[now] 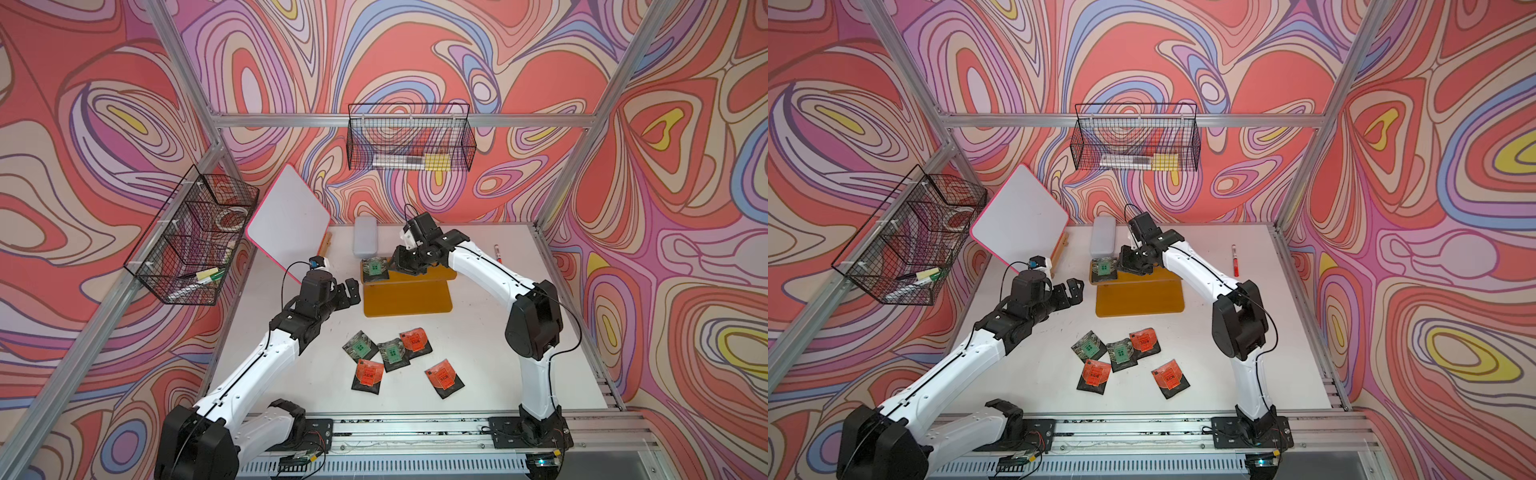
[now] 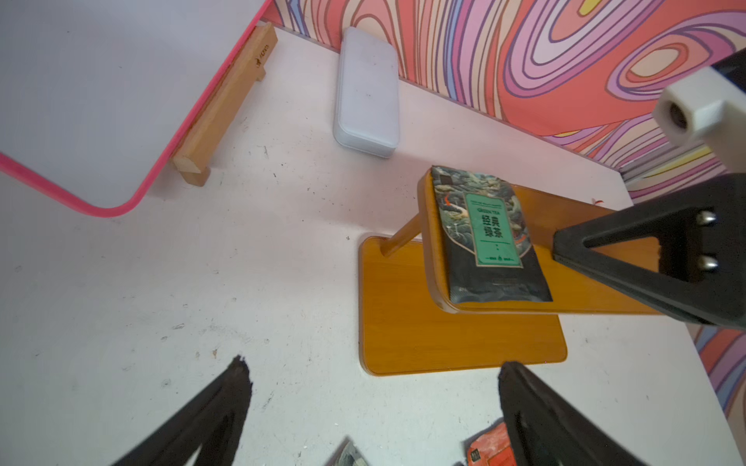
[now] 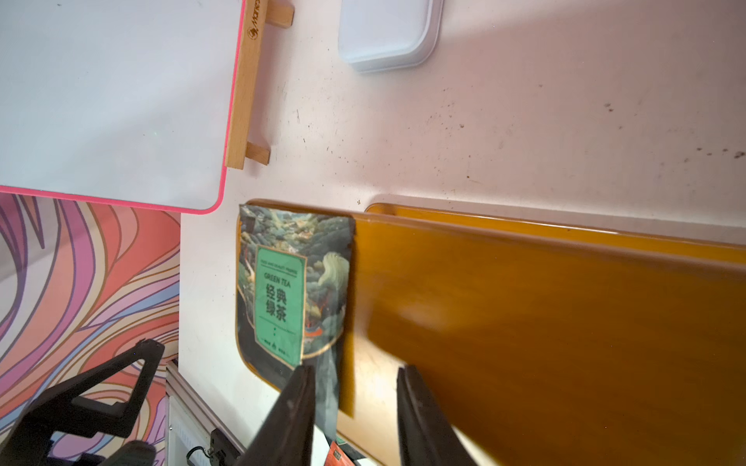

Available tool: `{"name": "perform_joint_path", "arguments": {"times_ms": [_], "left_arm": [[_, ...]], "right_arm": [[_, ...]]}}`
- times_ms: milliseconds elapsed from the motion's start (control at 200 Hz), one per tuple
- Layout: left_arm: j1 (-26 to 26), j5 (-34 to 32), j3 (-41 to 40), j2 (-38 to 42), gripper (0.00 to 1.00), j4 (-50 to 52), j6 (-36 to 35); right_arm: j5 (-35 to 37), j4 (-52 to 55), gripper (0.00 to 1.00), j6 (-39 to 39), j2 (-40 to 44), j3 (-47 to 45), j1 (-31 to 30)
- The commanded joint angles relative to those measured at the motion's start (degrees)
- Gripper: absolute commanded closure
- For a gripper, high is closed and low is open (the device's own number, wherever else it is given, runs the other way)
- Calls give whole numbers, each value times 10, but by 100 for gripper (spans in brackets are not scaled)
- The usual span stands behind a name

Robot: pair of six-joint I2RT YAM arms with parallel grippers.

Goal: Place the tea bags on the shelf by color
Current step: Place the tea bag on the shelf, then pick up the tea bag from the center of the board.

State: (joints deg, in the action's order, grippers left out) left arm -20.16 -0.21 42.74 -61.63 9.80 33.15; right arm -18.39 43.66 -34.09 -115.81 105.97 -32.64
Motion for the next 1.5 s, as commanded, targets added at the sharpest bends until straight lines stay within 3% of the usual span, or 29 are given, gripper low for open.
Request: {"name": "perform_joint_path", "arguments": {"times_ms": [0,125,300,766,1107,1492], "left_arm": [[3,82,-33,38,1,-1,17],[2,154,-69,78,1,-6,48],[-18,196,-99,108,2,10,90],[-178,66,-194,117,10,2,197],[-230,43,-192,22,19,-76,217],[-247,39,-197,-46,26,-130,234]], "right_arm": [[19,-31,63,19,75,-53,3],[15,-73,62,23,154,-134,3],[9,-94,61,22,239,-232,-3],[34,-158,62,-45,419,-466,-69],[52,-229,72,-121,419,-571,-141],[46,-334,90,-180,346,-639,-168]]}}
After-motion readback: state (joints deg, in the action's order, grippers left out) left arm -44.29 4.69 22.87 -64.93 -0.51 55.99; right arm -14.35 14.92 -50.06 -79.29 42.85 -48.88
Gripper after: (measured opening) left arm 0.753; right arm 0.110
